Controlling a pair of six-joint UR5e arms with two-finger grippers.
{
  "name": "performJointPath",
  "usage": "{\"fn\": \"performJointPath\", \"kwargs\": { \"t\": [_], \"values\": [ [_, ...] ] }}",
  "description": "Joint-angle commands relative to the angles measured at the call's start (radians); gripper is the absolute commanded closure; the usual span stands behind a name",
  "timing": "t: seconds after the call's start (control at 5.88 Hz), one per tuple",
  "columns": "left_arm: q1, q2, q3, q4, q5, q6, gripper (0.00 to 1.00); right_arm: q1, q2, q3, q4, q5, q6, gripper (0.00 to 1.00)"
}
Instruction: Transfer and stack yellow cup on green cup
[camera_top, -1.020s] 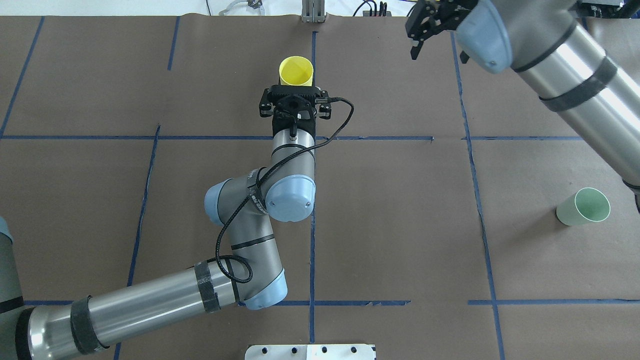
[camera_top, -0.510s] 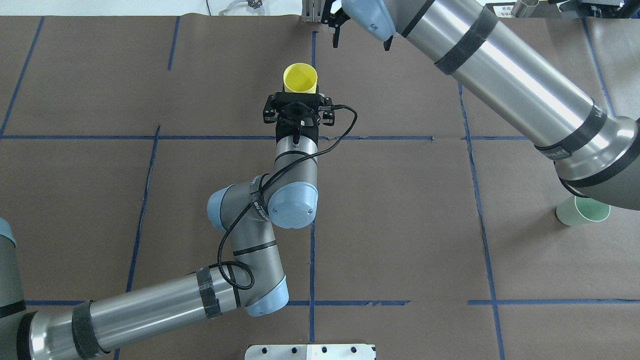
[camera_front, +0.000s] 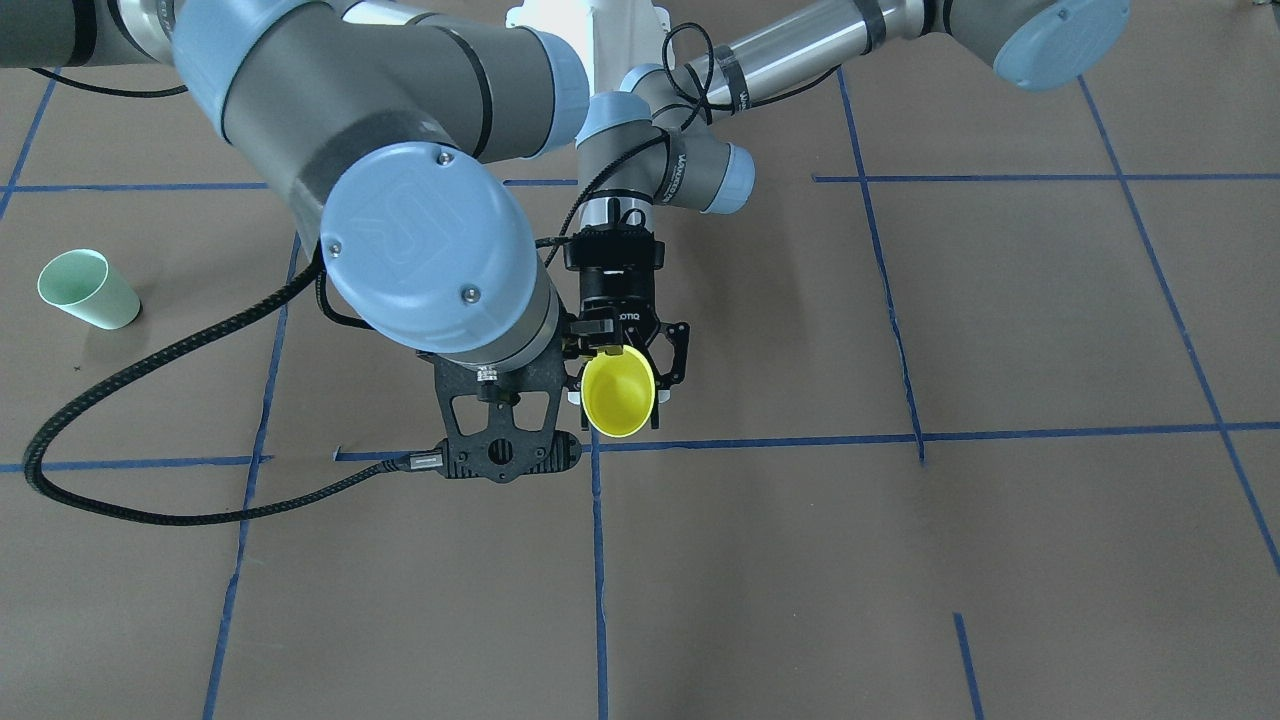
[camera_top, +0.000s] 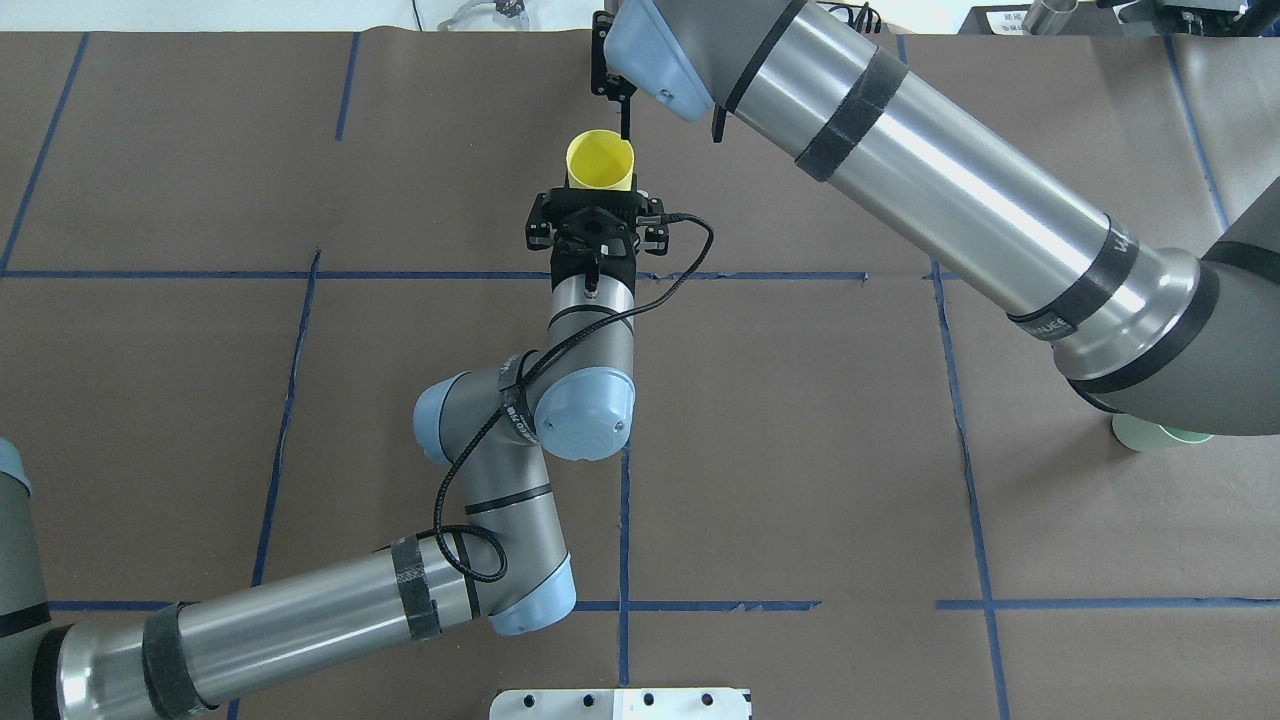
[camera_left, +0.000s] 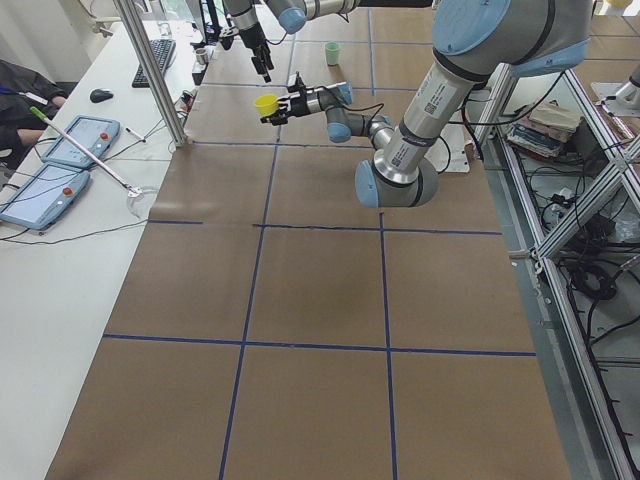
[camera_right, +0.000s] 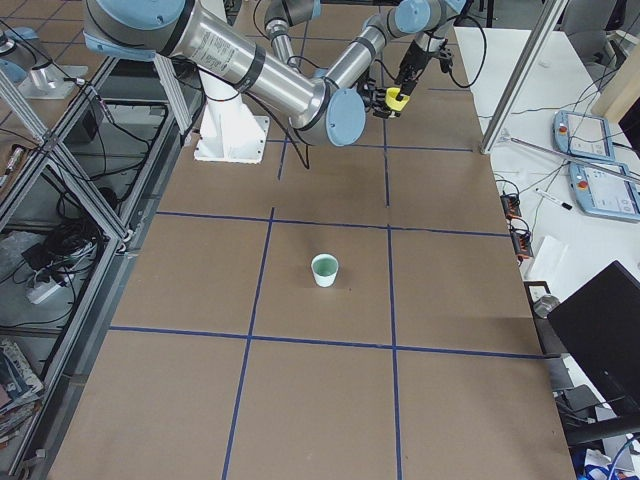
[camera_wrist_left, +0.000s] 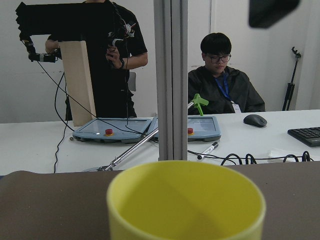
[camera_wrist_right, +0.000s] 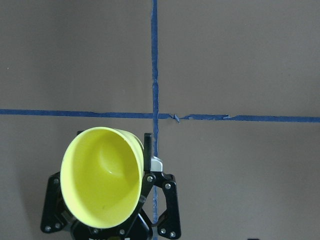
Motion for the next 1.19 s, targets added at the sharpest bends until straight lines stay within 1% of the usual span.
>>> {"fn": "performJointPath", "kwargs": {
  "t": [0.0,0.34,0.68,0.85,1.02],
  "values": [
    [0.0,0.0,-0.003,-0.003,0.0,0.0,0.71,-0.004,0.006,-0.096,0.186,-0.004,0.102,0.17],
    [0.0,0.003,-0.004,-0.003,0.0,0.0,0.71,-0.01,0.009,-0.113,0.218,-0.013,0.112,0.2],
    [0.0,0.003,-0.004,-0.004,-0.002,0.0,0.71,-0.032,0.061,-0.168,0.223,-0.017,0.147,0.24],
    [0.0,0.003,-0.006,-0.004,-0.003,0.0,0.71,-0.048,0.061,-0.169,0.223,-0.026,0.153,0.28],
    [0.0,0.0,-0.007,-0.004,-0.003,0.0,0.71,-0.056,0.059,-0.169,0.223,-0.056,0.152,0.3]
  ]
}}
